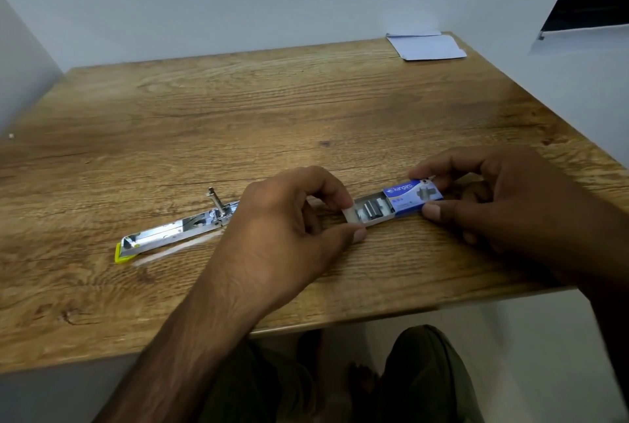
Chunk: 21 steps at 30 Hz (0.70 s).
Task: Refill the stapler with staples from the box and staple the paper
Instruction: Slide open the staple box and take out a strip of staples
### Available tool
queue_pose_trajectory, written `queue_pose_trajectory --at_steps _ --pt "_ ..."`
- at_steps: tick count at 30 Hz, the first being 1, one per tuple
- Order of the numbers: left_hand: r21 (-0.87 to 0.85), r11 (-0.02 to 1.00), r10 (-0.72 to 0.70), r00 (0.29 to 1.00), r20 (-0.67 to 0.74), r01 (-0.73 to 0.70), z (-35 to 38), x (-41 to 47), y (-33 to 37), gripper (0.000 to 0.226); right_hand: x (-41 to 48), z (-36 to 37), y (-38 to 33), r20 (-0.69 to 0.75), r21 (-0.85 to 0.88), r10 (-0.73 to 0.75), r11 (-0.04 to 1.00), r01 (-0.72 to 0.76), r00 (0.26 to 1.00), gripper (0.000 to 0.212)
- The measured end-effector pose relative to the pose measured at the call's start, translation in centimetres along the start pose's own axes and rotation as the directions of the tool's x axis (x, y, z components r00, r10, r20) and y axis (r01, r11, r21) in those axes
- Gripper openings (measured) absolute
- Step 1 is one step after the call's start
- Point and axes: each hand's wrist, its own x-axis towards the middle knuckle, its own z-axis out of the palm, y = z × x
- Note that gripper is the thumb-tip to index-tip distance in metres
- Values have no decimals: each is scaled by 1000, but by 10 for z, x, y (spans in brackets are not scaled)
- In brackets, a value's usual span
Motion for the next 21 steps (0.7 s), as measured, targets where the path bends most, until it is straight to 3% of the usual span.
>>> queue_pose_trajectory --at_steps 4,6,9,12,21 --pt "10 1000 0 1000 7 0 -1 -1 3 26 -7 -6 -8 -43 -221 -70 973 58 997 55" --pt "23 1000 -1 1000 11 1 -2 -2 4 26 -10 -6 -19 -89 -257 -146 959 119 985 40" --pt "56 998 -6 1000 17 5 -3 -1 6 26 -9 8 -40 36 -311 -211 927 211 977 26" --pt "67 998 17 999 29 -19 -5 -1 7 24 -5 21 -54 107 -433 -167 880 197 980 26" --pt "73 995 71 997 40 -74 -6 0 8 22 -6 31 -71 98 -576 -128 801 161 987 35"
